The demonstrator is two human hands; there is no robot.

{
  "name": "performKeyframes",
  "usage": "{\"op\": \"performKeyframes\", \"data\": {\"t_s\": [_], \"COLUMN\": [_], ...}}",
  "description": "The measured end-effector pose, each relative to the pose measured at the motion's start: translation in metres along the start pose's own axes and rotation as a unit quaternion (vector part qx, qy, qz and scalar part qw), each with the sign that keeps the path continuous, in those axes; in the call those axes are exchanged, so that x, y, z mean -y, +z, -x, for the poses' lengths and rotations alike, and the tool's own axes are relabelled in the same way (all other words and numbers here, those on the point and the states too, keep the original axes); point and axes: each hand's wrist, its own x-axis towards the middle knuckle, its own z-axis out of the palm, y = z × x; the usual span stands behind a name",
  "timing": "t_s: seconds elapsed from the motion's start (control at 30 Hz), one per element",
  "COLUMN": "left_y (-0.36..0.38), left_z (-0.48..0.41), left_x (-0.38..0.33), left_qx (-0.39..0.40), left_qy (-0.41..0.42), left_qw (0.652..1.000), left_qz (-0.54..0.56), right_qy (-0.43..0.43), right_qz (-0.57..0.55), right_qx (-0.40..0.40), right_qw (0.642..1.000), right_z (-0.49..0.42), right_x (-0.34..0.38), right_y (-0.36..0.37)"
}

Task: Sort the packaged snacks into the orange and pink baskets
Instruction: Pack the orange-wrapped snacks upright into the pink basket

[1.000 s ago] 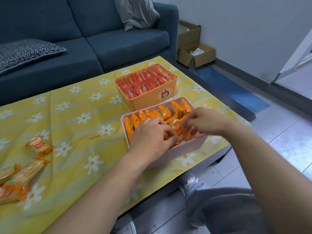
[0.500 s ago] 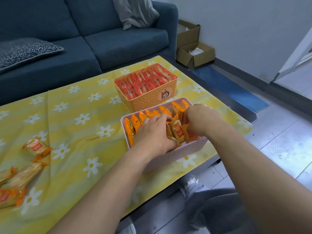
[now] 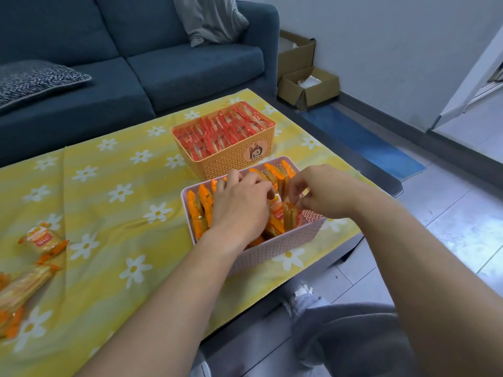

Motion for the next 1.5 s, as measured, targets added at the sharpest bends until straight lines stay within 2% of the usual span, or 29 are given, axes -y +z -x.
{"op": "performKeyframes", "data": {"t_s": [0.1,0.27,0.4,0.63,0.77,0.97,1.03,1.13,1.27,1.37,1.5], "left_y": [0.001,0.001,0.001,0.002,0.002,-0.016,-0.024,-0.026,-0.018,-0.015,-0.011], "left_z": [-0.001,-0.003,-0.004,-0.006,-0.009,-0.011,-0.012,-0.013,-0.015,-0.013,-0.009], "left_x": [-0.001,-0.006,-0.01,-0.013,-0.011,-0.013,-0.014,-0.008,0.002,0.003,0.002], "left_qx": [0.031,0.03,0.016,0.041,0.053,-0.007,0.017,0.053,0.065,0.044,0.025], "left_qy": [0.021,0.07,0.027,-0.05,-0.076,-0.086,-0.08,-0.057,0.007,0.02,0.009], "left_qw": [0.999,0.995,0.996,0.998,0.995,0.992,0.99,0.992,0.998,0.998,0.997], "left_qz": [-0.012,-0.063,-0.082,-0.018,0.026,0.097,0.115,0.102,0.018,0.035,0.067], "right_qy": [-0.002,-0.014,-0.008,-0.005,-0.005,0.039,0.053,0.04,0.03,0.04,0.042], "right_qz": [-0.022,-0.05,-0.104,-0.18,-0.17,-0.162,-0.152,-0.101,-0.063,-0.081,-0.089], "right_qx": [0.038,0.075,0.081,0.048,0.039,0.007,0.002,0.02,0.043,0.047,0.091], "right_qw": [0.999,0.996,0.991,0.983,0.985,0.986,0.987,0.994,0.997,0.995,0.991], "right_z": [0.004,0.006,0.008,0.007,0.005,0.002,0.002,0.002,0.0,-0.004,-0.011], "right_x": [0.001,0.009,0.011,0.009,0.004,-0.003,-0.003,0.005,0.016,0.021,0.026], "right_y": [0.003,0.008,0.01,0.014,0.018,0.015,0.015,0.016,0.021,0.024,0.032]}}
